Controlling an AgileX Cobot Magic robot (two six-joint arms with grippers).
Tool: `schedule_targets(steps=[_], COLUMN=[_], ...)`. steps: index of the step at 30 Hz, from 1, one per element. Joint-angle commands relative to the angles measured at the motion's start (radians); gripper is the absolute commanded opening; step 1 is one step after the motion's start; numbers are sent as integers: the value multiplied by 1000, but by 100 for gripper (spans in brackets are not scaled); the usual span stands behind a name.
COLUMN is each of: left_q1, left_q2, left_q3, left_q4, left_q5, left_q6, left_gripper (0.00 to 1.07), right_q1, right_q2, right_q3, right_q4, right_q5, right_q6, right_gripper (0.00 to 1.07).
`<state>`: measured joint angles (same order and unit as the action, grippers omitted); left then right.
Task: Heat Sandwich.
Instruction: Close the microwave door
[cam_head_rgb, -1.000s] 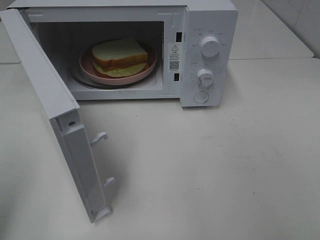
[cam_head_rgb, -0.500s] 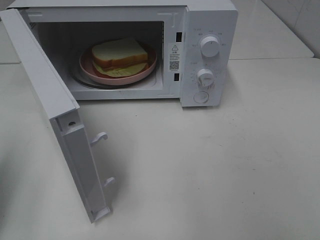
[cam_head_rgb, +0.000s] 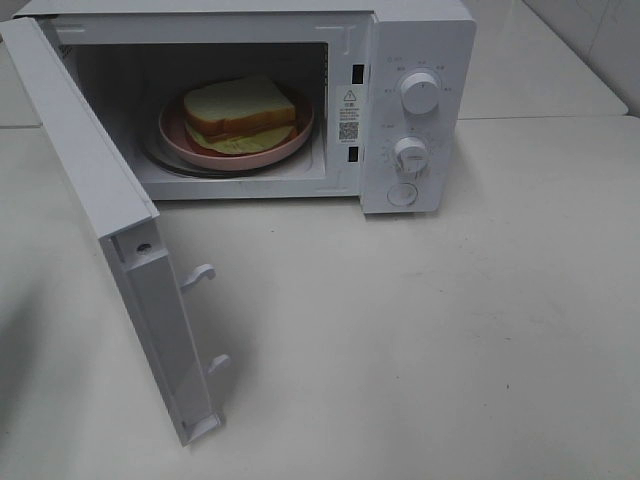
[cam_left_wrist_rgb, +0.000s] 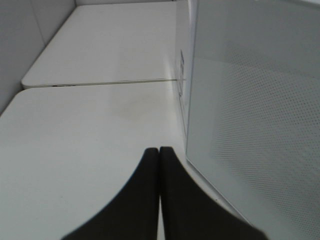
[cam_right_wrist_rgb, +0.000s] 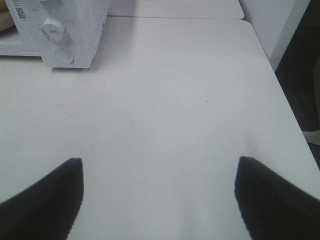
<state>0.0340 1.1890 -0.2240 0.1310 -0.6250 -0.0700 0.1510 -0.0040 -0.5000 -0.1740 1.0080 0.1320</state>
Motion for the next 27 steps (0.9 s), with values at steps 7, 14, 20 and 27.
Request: schedule_targets(steps=[7, 14, 20, 27], left_q1=[-25, -169, -244, -347], left_q2=[169, 311, 368, 415], left_q3=[-40, -78, -102, -156], left_q4=[132, 101, 74, -3], left_q5=[-152, -242, -284, -282], left_q6=[-88, -59, -44, 12], left_gripper=[0, 0, 0, 0], right_q1=[-8, -8, -8, -8], right_q2=[-27, -27, -27, -27], right_q3=[1, 1, 1, 1], right_q4=[2, 2, 2, 2], right_q5=[-12, -12, -12, -12], right_q6=[-4, -4, -4, -4], right_gripper=[76, 76, 76, 76])
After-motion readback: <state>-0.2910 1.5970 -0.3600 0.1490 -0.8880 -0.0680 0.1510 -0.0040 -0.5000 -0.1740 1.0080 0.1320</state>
